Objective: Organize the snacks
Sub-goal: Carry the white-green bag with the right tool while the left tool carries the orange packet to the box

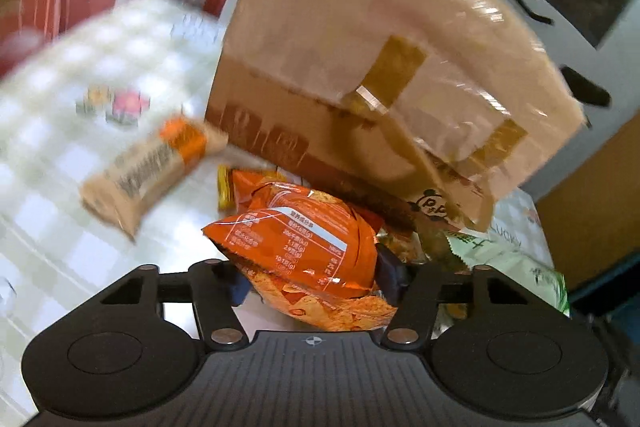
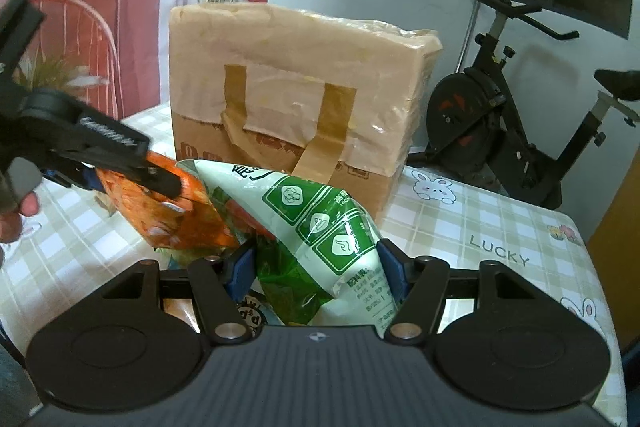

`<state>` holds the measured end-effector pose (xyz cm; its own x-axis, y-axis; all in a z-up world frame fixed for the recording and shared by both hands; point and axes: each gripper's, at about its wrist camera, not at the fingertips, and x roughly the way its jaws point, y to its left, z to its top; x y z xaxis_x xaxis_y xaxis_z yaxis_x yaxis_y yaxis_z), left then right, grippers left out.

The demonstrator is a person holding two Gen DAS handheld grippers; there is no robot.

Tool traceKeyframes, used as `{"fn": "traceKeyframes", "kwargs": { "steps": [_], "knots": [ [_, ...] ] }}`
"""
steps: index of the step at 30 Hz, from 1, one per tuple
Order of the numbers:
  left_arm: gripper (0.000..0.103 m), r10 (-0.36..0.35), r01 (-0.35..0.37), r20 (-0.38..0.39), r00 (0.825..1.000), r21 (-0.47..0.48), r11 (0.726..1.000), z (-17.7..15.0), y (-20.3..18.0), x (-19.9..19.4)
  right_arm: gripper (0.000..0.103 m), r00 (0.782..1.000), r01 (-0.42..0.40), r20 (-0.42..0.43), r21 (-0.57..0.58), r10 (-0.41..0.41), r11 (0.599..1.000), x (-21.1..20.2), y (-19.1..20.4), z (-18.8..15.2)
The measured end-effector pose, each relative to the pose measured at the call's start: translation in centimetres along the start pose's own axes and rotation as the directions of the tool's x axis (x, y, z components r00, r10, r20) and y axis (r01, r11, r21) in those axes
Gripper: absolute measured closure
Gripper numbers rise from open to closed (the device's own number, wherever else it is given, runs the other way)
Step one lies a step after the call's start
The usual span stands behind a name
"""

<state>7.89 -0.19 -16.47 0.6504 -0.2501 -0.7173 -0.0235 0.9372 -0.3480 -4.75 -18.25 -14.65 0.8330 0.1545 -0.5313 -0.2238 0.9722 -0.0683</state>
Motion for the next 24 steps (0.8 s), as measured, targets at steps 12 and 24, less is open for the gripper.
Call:
{"fn": "traceKeyframes", "kwargs": {
  "steps": [12, 24],
  "knots": [
    [0.042, -0.004, -0.033, 0.156, 0.988, 0.236, 0.971, 0.5, -1.0, -6.8, 0.039, 0.996, -0.027, 0.086, 0.176, 0.012, 0.984, -5.3, -2.4, 1.6],
    [0.041, -0.055, -0.037, 0.276, 0.960, 0.318, 0.947, 1.5, -2.6, -11.8, 0.039, 0.978, -0.062, 0.209, 0.245, 0.010, 0.967, -10.0, -3.8, 5.2]
  ]
}}
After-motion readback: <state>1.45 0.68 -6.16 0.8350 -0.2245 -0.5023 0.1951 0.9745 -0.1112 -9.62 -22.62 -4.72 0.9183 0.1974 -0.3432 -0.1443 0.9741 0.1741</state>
